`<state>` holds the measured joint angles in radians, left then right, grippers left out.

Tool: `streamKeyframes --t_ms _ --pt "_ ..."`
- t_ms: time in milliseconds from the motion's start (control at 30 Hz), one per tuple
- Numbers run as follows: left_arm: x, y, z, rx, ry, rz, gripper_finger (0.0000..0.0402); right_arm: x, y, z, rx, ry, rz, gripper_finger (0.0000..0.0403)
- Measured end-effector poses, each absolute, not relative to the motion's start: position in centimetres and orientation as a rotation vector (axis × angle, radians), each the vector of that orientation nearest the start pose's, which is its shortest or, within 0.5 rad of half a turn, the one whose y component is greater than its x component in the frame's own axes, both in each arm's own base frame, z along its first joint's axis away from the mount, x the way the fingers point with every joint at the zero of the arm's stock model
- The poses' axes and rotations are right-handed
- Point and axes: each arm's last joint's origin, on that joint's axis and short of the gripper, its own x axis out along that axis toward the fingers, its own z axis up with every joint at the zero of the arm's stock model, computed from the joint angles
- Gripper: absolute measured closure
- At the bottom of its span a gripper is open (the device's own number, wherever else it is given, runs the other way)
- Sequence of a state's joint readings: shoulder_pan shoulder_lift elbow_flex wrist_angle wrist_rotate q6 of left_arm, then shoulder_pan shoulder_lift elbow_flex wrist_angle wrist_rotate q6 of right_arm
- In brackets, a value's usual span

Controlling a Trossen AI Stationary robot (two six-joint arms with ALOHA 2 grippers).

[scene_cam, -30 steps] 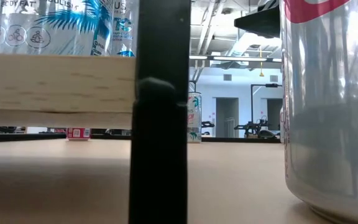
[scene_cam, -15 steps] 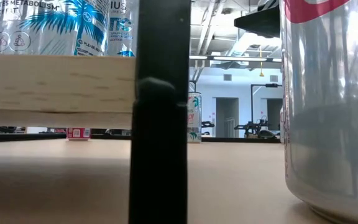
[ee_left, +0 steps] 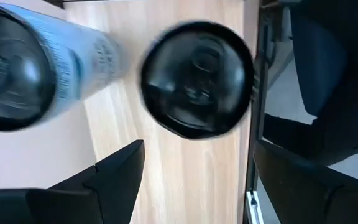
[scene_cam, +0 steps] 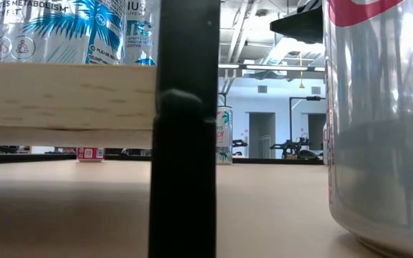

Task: Place canned beverage on shelf
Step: Put the white and blue soda can on the shelf aligned with the other white and blue soda can

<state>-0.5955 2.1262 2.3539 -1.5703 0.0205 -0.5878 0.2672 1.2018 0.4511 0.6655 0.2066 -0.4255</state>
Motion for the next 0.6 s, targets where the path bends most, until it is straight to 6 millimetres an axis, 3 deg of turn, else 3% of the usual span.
streamKeyframes --t_ms 200,300,433,600 --pt "33.2 -23.4 34.7 -0.04 1.356 -0.097 0.0122 23.4 5.8 21.8 -0.445 0.069 0.077 0.0372" --pt "33.0 -23.6 34.7 -0.04 1.359 -0.104 0.0145 23.4 5.8 21.8 -0.445 0.069 0.078 0.0372" --pt "32.8 -23.9 34.7 -0.058 1.381 -0.136 0.0207 23.4 5.8 21.8 -0.445 0.07 0.078 0.0372" --pt "32.8 -24.0 34.7 -0.048 1.382 -0.151 0.0312 23.4 5.8 21.8 -0.445 0.07 0.078 0.0372"
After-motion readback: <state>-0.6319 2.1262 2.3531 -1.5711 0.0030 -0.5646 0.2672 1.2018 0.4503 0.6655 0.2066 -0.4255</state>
